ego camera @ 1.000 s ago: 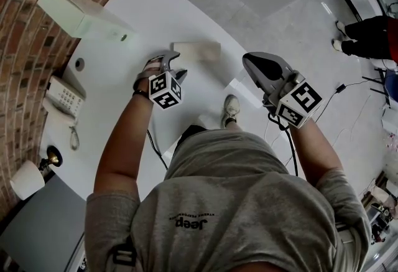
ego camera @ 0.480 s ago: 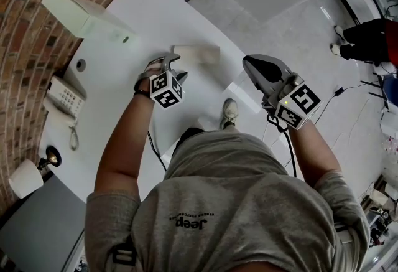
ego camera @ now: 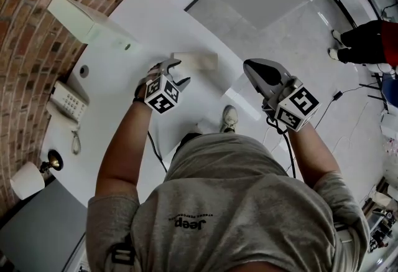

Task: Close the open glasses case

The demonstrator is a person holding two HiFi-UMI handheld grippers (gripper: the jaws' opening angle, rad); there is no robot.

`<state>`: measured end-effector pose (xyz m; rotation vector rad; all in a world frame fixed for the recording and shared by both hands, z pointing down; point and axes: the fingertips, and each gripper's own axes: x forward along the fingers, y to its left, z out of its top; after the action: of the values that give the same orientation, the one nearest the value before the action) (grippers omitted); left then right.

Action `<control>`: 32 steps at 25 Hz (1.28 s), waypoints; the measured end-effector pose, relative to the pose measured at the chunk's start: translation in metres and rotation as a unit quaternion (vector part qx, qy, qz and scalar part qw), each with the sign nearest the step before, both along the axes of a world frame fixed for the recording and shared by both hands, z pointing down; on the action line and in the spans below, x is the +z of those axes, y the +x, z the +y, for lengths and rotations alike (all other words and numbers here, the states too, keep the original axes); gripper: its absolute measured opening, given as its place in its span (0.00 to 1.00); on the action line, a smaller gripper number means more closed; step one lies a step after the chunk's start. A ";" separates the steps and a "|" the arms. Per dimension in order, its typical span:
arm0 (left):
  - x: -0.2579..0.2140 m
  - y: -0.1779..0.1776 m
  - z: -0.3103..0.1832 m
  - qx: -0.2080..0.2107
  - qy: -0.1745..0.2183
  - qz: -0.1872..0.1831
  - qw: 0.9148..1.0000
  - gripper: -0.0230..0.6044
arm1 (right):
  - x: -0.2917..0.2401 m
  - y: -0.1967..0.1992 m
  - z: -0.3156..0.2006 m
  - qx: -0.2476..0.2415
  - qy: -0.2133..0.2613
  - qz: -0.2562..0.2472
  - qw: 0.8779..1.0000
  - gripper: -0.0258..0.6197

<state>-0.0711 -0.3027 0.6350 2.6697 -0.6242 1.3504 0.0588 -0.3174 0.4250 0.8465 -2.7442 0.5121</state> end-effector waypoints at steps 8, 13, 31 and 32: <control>-0.087 0.015 -0.009 -0.067 0.018 0.128 0.989 0.40 | -0.018 0.009 0.000 0.005 0.015 0.001 1.000 0.05; -0.149 0.023 -0.012 -0.106 0.028 0.219 0.970 0.33 | -0.033 0.017 0.000 0.008 0.029 0.000 1.000 0.05; -0.279 0.013 0.001 -0.233 0.005 0.437 0.869 0.03 | -0.066 0.021 0.000 0.010 0.058 -0.010 0.998 0.05; -0.282 0.011 0.003 -0.235 0.005 0.440 0.867 0.03 | -0.069 0.019 0.000 0.010 0.058 -0.014 0.998 0.05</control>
<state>-0.0597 -0.3001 0.3528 2.4901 -1.0066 -0.0354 0.0780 -0.3169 0.3562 0.8999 -2.8174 0.3726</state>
